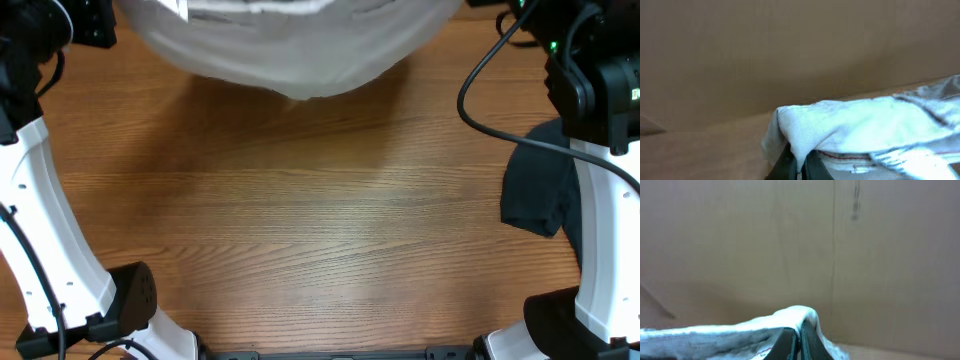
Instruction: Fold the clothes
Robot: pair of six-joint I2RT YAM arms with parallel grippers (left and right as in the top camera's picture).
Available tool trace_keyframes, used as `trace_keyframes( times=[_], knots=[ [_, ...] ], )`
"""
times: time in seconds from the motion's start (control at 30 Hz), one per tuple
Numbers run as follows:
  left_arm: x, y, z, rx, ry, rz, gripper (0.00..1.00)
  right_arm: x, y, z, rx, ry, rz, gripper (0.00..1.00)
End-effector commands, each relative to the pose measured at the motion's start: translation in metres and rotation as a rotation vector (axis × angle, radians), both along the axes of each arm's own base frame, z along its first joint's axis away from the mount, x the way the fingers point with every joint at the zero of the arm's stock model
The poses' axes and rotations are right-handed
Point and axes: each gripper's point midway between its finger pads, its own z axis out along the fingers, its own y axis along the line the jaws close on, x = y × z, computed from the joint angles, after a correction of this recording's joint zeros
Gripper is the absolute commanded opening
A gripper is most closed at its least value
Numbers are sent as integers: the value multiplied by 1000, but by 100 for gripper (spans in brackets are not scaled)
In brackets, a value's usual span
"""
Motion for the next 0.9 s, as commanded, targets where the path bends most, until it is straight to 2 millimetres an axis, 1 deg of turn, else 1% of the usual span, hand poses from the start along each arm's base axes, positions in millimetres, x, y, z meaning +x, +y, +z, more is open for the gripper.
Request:
trace_keyframes(
  times=[0.0,0.03,0.1,0.2,0.27,0.33,0.4,0.43,0.47,0.5,0.53,0.57,0.6,0.63,0.67,0.77,0.8,0.87],
  knots=[
    [25,11,0,54,-49,14,4,21,-20,0,-20,-24,-77,4],
    [25,10,1,50,-53,6,4,24,-21,-8,-25,1,-80,4],
    [21,9,-1,47,-37,4,4,25,-22,-17,-32,31,-80,4],
    [16,11,-4,55,-14,25,4,22,-22,-16,-33,35,-80,4],
    [7,10,-2,57,-8,28,4,14,-23,-15,-34,45,-80,4],
    [-7,13,7,75,-16,63,4,1,-26,-13,-37,58,-80,4],
    [-30,14,23,96,-44,98,4,-18,-29,-7,-38,67,-80,4],
    [-48,13,35,105,-65,110,4,-32,-31,-4,-29,77,-82,4],
    [-64,11,43,113,-80,123,4,-42,-33,-3,-30,85,-82,4],
    [-74,11,48,117,-89,131,4,-52,-35,-3,-32,95,-82,4],
    [-91,10,55,125,-99,148,4,-64,-37,-2,-27,107,-84,4],
    [-104,10,59,132,-107,161,4,-72,-38,-1,-16,117,-87,4],
    [-119,9,65,138,-119,174,4,-88,-41,0,2,129,-91,4],
    [-134,6,70,141,-132,175,4,-99,-43,2,14,135,-93,4],
    [-145,4,72,142,-138,177,4,-109,-44,3,26,140,-96,4],
    [-180,6,75,156,-138,230,4,-142,-49,7,41,150,-98,4],
    [-187,4,75,153,-139,229,4,-153,-51,6,61,162,-101,4],
    [-201,1,78,139,-151,236,4,-172,-45,4,71,181,-52,4]
  ],
)
